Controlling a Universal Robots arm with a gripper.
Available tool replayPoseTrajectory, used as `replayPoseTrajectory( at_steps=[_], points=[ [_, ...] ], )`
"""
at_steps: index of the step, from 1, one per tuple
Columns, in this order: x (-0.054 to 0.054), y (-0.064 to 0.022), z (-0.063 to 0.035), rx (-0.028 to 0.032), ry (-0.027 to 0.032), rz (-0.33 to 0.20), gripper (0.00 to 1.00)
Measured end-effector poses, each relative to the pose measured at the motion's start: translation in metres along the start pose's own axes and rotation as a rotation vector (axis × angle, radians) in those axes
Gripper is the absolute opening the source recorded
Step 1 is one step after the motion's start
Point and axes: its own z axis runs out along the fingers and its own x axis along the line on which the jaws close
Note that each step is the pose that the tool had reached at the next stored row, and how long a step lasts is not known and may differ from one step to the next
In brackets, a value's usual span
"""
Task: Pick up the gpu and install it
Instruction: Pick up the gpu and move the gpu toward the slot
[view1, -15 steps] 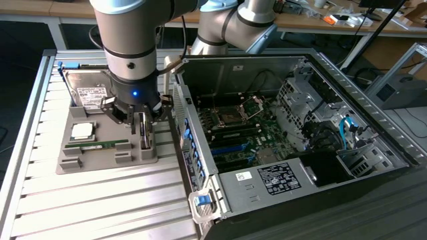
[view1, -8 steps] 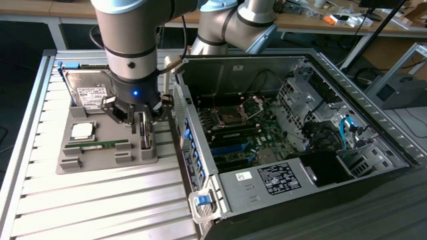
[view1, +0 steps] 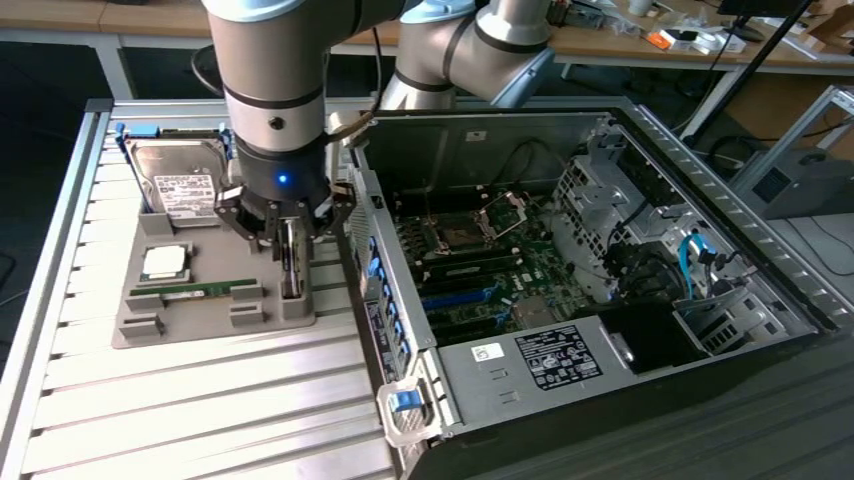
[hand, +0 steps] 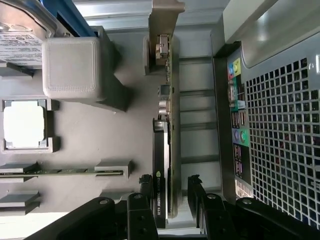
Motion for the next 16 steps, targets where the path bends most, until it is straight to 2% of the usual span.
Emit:
replayPoseTrajectory(
  at_steps=[3,6,8,12,16],
  points=[
    [0.001,0.0072,0.0003,0.0000,0.0001,-0.002,0.42],
    [0.002,0.0217,0.0012,0.0000,0.0004,-0.005,0.42],
    [0.002,0.0278,0.0020,-0.0002,0.0003,-0.005,0.42],
    [0.003,0.0346,0.0038,-0.0001,0.0003,-0.006,0.42],
    [0.003,0.0371,0.0075,-0.0001,0.0003,-0.006,0.42]
  ],
)
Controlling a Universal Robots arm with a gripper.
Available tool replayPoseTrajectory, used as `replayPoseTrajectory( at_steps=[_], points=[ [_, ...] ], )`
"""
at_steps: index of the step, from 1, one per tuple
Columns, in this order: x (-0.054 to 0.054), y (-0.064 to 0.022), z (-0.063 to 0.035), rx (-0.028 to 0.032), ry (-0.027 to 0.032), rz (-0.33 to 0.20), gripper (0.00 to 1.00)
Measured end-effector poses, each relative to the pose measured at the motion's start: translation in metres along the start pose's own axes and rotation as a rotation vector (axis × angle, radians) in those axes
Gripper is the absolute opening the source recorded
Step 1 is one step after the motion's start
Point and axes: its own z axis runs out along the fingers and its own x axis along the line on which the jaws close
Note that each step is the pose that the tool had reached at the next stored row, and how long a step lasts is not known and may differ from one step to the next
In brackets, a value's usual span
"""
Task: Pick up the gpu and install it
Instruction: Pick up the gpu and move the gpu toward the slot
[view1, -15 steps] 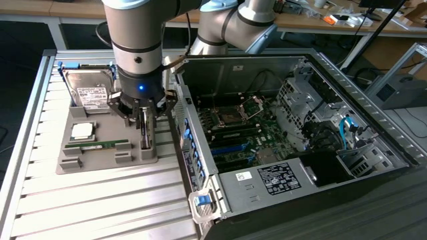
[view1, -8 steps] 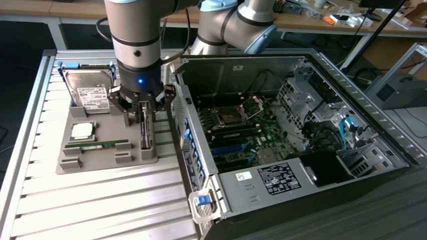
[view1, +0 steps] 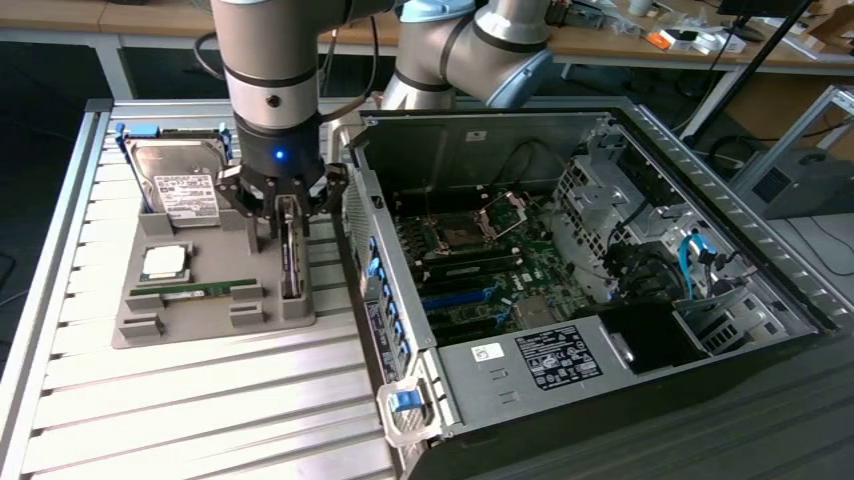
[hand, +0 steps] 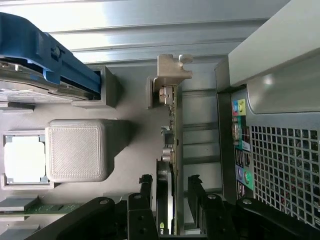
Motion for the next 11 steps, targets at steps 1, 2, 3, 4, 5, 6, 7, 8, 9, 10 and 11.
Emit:
replayPoseTrajectory(
  at_steps=[1,2,3,4,5,6,7,8,9,10,11],
  points=[
    [0.0002,0.0003,0.0011,-0.0001,0.0000,0.000,0.42],
    [0.0008,0.0004,0.0018,0.0001,0.0001,0.000,0.42],
    [0.0013,0.0004,0.0025,0.0000,0.0001,0.000,0.42],
    [0.0016,0.0005,0.0033,-0.0001,0.0000,0.000,0.42],
    [0.0020,0.0005,0.0042,-0.0001,-0.0001,0.000,0.42],
    [0.0024,0.0004,0.0051,-0.0001,-0.0001,0.000,0.42],
    [0.0029,0.0004,0.0060,-0.0001,-0.0001,0.000,0.42],
    [0.0031,0.0004,0.0067,-0.0001,-0.0001,0.000,0.42],
    [0.0033,0.0005,0.0074,0.0000,0.0000,0.000,0.42],
    [0.0035,0.0006,0.0079,0.0000,0.0000,0.000,0.42],
    [0.0035,0.0006,0.0090,0.0000,0.0000,0.000,0.42]
  ],
)
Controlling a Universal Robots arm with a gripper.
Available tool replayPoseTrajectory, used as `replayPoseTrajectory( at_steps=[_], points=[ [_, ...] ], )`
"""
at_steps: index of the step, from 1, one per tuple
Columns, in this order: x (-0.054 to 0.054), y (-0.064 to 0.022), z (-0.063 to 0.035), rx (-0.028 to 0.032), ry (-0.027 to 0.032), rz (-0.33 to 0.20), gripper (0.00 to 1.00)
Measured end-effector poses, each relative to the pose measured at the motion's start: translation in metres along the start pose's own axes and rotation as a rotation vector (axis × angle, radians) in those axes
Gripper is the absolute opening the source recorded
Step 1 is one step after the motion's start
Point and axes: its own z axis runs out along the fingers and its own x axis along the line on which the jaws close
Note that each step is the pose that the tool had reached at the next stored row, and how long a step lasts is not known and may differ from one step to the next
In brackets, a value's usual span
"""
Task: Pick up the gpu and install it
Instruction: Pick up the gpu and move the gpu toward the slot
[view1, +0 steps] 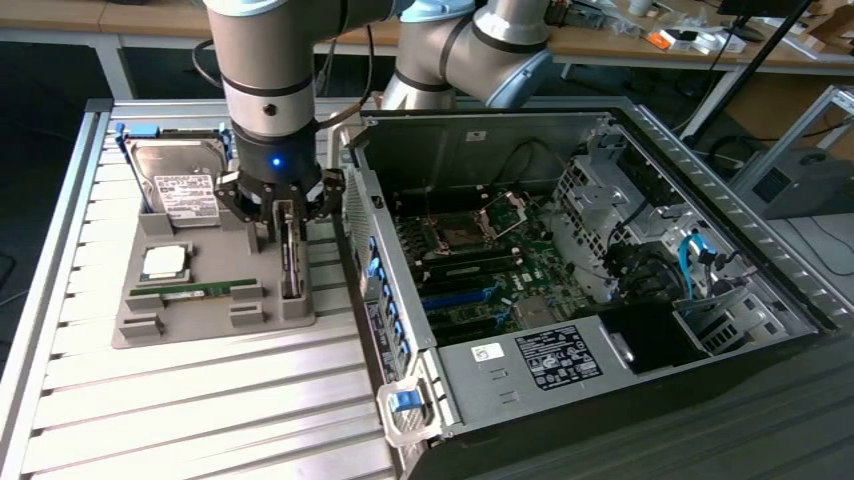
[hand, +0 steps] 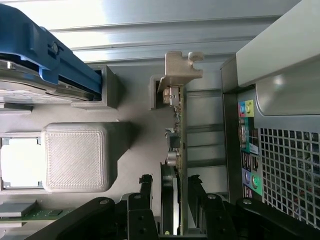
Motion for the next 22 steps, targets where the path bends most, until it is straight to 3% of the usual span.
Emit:
replayPoseTrajectory(
  at_steps=[9,11,22],
  points=[
    [0.0001,0.0000,0.0013,0.0000,0.0000,0.000,0.41],
    [0.0001,0.0000,0.0013,0.0000,0.0001,0.000,0.28],
    [0.0001,0.0000,0.0013,0.0004,0.0000,0.000,0.27]
  ],
)
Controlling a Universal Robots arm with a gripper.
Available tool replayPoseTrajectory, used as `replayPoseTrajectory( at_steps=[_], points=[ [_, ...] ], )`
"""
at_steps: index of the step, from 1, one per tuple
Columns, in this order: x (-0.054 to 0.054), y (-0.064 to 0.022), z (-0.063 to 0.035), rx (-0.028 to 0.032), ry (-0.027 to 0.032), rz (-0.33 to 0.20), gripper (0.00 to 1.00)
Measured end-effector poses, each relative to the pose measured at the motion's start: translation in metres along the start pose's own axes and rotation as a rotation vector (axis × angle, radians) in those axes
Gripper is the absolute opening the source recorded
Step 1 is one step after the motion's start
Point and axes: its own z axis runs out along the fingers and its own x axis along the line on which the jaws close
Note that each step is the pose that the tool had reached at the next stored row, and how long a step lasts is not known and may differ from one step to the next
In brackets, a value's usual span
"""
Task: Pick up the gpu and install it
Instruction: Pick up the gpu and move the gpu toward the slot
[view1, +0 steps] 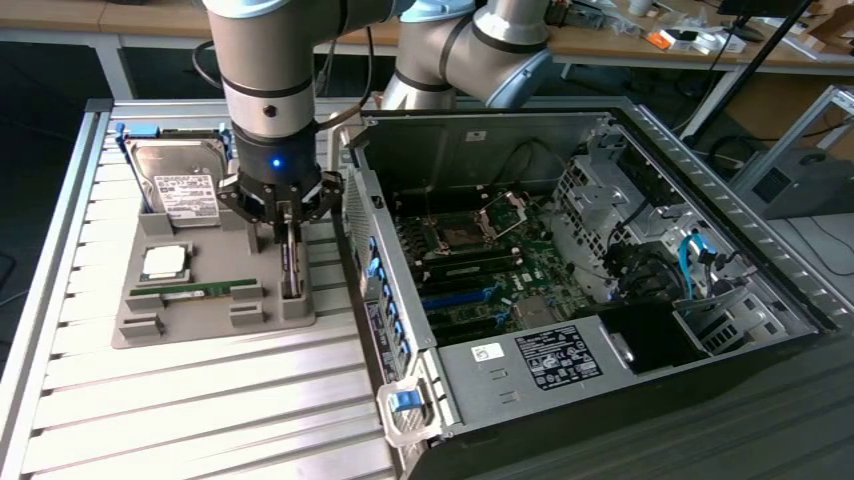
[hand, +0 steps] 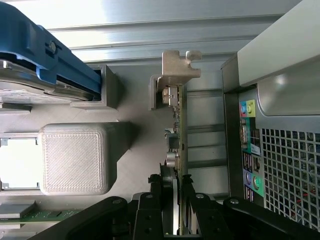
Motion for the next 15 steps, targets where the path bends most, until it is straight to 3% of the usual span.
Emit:
replayPoseTrajectory(
  at_steps=[15],
  points=[
    [-0.0001,0.0002,-0.0047,0.0000,0.0000,0.000,0.27]
  ],
)
